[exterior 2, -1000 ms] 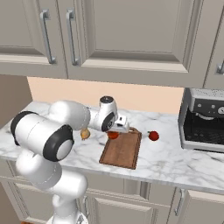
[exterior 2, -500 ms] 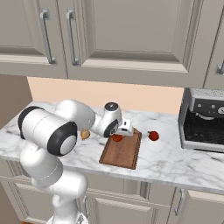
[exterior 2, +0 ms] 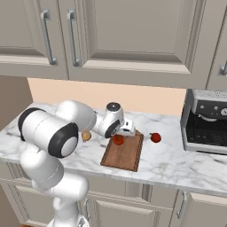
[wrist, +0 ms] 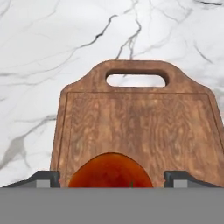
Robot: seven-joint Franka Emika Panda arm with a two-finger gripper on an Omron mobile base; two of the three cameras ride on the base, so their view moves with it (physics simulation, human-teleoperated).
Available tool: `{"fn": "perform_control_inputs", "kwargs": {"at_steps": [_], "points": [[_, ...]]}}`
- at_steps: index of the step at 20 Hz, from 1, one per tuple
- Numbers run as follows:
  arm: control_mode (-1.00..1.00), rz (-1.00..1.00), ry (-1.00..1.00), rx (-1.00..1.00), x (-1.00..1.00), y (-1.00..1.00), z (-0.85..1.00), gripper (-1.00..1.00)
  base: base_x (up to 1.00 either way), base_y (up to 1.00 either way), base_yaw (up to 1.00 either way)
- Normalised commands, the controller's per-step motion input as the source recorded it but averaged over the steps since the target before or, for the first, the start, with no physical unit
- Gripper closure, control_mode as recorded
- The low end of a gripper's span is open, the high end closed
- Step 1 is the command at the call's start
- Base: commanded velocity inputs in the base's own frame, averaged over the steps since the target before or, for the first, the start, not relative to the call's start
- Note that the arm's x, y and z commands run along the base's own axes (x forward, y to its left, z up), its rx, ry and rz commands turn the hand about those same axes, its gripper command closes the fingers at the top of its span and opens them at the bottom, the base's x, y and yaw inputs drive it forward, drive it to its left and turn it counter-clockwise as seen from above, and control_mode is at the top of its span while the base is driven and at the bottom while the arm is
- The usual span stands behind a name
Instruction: Place the avocado, onion, tomato, and bell pepper on the cutting board.
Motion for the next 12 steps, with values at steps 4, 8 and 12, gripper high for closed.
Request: {"fn": "perform_control_inputs", "kwargs": {"at_steps": [4, 8, 12], "points": [[-1.00, 0.00, 0.02, 0.01, 0.11, 0.00, 0.40, -1.00, 0.00, 0.00, 0.00], [-1.00, 0.00, 0.00, 0.02, 0.00, 0.03, 0.40, -1.00, 0.00, 0.00, 0.00], [-1.00, 0.06, -0.01, 0.08, -0.10, 0.43, 0.28, -1.00, 0.00, 0.00, 0.00]]}}
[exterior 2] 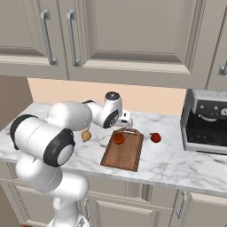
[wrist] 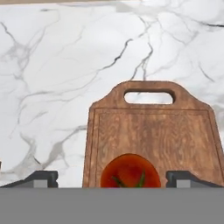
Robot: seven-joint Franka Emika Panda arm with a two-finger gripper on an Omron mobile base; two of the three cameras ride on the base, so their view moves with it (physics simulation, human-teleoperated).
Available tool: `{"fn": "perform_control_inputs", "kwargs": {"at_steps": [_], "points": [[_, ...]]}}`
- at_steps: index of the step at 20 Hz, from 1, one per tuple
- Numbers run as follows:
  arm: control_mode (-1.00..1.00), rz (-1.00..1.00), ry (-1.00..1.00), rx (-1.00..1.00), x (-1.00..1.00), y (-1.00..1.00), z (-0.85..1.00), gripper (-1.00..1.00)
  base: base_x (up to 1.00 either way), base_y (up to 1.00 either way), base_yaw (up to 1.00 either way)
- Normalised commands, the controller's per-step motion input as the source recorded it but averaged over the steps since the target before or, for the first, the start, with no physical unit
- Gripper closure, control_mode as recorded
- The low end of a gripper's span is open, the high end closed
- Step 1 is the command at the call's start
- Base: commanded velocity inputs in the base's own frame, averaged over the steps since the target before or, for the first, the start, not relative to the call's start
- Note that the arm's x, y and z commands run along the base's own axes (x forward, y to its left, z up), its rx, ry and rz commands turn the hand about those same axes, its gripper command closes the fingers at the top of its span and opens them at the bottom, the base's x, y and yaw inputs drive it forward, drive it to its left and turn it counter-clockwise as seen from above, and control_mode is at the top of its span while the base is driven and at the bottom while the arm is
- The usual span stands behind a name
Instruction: Place the avocado, onion, tomato, and bell pepper on the cutting board.
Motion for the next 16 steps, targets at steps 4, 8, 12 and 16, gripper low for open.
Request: {"fn": "perform_control_inputs", "kwargs": {"at_steps": [4, 8, 12, 16], "points": [[-1.00, 0.07, -0.05, 0.06, -0.15, 0.65, 0.07, -1.00, 0.00, 0.00, 0.00], [-1.00, 0.06, -0.04, 0.02, -0.14, 0.82, 0.01, -1.00, 0.00, 0.00, 0.00], [-1.00, 0.04, -0.05, -0.01, -0.15, 0.97, 0.00, -1.00, 0.00, 0.00, 0.00], [-1.00, 0.01, -0.06, -0.01, -0.05, 0.93, -0.03, -1.00, 0.00, 0.00, 0.00]]}}
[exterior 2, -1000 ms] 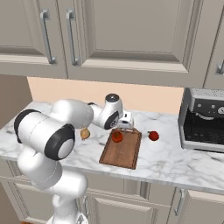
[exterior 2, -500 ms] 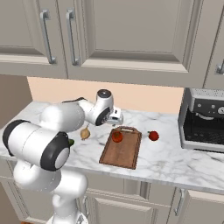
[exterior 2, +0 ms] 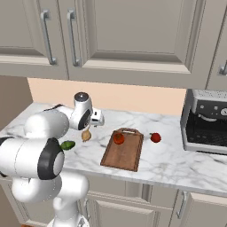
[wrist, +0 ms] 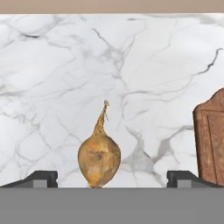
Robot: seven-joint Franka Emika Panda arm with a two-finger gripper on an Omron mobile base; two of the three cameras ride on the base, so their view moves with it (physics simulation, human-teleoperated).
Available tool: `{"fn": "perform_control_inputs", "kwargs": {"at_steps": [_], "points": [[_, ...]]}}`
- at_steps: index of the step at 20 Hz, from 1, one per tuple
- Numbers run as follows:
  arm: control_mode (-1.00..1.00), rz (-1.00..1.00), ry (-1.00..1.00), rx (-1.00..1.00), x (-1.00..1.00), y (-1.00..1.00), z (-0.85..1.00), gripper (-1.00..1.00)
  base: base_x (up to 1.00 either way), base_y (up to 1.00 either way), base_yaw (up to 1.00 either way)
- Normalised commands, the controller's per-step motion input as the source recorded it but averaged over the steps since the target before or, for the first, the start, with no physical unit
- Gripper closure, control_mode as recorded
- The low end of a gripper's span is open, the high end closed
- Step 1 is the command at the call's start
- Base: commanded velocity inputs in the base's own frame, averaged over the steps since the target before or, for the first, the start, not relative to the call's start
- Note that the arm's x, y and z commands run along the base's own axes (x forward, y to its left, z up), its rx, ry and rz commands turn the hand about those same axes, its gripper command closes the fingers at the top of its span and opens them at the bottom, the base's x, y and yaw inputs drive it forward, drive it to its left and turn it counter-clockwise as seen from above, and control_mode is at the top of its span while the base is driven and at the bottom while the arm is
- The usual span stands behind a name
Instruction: Place the avocado, onion, tomato, and bell pepper on the cutting board.
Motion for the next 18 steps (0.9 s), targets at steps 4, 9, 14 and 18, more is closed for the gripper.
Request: {"fn": "perform_control_inputs", "kwargs": {"at_steps": [4, 9, 14, 18], "points": [[-1.00, 0.00, -0.04, 0.00, 0.05, 0.51, -0.16, -1.00, 0.00, 0.00, 0.00], [-1.00, 0.00, 0.00, -0.02, 0.06, 0.04, -0.21, -1.00, 0.00, 0.00, 0.00], [-1.00, 0.00, 0.00, 0.00, 0.00, 0.00, -0.15, -1.00, 0.00, 0.00, 0.00], [-1.00, 0.00, 0.00, 0.00, -0.14, 0.00, -0.11, -1.00, 0.00, 0.00, 0.00]]}}
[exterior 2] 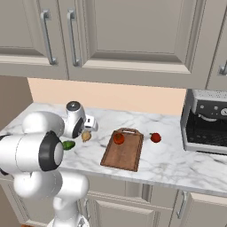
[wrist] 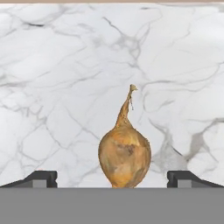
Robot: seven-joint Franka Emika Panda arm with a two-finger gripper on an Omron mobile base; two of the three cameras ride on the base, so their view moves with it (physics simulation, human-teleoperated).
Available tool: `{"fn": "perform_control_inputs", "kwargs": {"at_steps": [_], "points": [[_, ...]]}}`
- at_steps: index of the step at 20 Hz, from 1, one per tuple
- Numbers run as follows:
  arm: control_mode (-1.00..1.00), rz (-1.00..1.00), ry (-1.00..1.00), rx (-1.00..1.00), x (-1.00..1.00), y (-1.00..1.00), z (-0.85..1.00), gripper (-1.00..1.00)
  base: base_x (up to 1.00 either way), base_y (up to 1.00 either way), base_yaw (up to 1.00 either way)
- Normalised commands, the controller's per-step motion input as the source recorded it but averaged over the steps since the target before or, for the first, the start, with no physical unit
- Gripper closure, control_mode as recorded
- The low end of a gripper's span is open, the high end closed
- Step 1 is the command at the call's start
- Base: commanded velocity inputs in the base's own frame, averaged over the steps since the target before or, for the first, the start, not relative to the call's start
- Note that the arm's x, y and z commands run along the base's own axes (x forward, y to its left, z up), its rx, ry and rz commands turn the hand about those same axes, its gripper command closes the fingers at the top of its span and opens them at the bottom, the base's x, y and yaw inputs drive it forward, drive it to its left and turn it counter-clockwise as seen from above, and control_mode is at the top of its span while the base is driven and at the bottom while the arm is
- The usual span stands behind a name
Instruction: Place the avocado, onion, tomato, and bell pepper on the cutting board.
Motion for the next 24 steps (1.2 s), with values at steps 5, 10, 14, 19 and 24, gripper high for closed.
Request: {"fn": "perform_control_inputs", "kwargs": {"at_steps": [5, 10, 14, 19, 24], "points": [[-1.00, 0.00, 0.00, -0.01, -0.10, 0.00, -0.17, -1.00, 0.00, 0.00, 0.00], [-1.00, 0.00, 0.00, -0.05, 0.04, 0.00, -0.21, -1.00, 0.00, 0.00, 0.00], [-1.00, 0.00, 0.00, -0.06, 0.16, 0.00, -0.28, -1.00, 0.00, 0.00, 0.00], [-1.00, 0.00, 0.00, -0.03, 0.03, 0.00, -0.26, -1.00, 0.00, 0.00, 0.00], [-1.00, 0.00, -0.04, -0.03, 0.08, 0.00, -0.23, -1.00, 0.00, 0.00, 0.00]]}}
